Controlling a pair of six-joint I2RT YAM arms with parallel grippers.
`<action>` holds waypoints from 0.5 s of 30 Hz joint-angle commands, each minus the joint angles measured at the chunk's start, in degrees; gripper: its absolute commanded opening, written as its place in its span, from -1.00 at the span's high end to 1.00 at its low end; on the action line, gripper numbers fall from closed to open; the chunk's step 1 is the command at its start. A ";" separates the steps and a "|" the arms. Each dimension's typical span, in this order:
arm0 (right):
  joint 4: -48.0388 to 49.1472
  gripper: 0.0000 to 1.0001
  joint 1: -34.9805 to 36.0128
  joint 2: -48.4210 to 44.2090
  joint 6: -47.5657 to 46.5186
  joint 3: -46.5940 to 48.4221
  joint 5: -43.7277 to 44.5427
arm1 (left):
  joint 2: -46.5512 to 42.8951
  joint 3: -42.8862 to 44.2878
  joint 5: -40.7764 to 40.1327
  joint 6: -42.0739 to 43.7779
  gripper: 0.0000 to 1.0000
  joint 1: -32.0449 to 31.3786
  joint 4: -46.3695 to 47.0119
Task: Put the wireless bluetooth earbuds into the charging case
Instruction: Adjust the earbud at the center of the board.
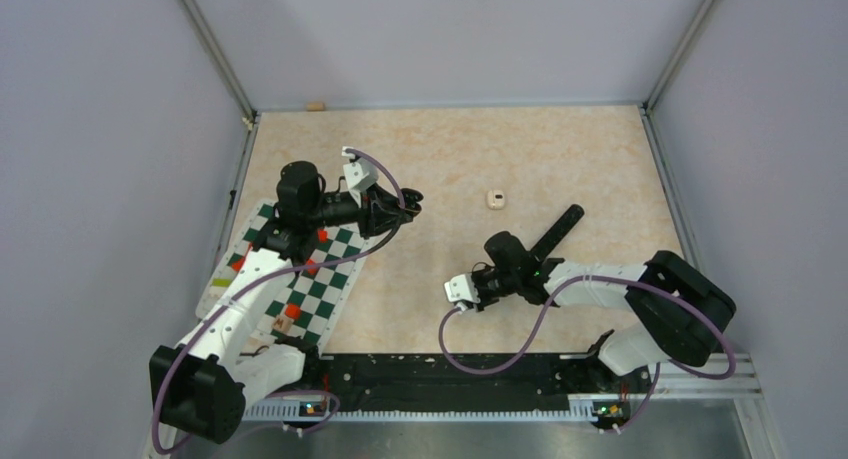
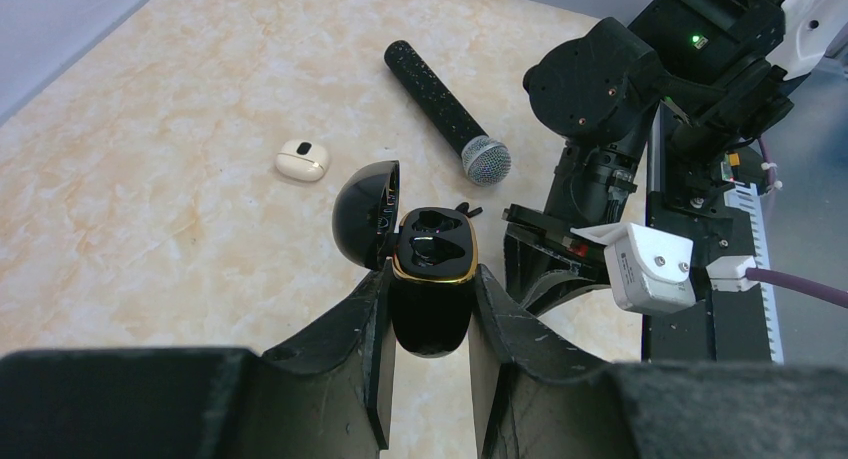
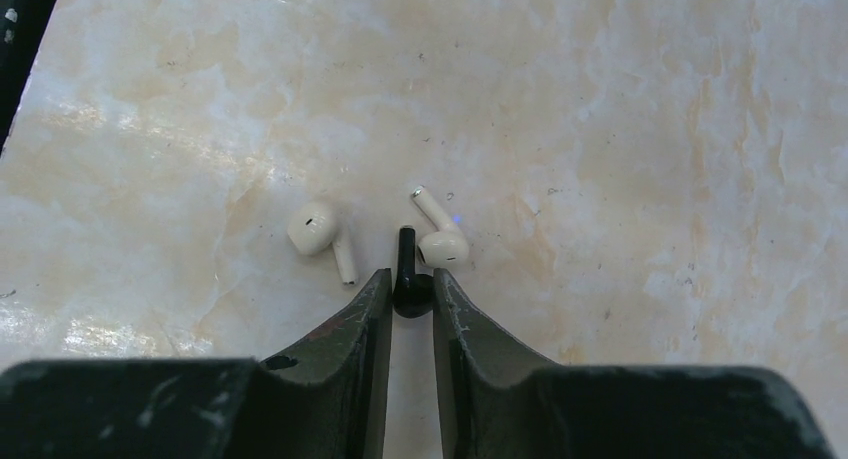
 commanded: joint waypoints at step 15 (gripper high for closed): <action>-3.84 0.80 1.06 -3.08 -0.65 2.20 -2.01 | -1.82 -0.51 0.74 -0.14 1.00 0.27 3.36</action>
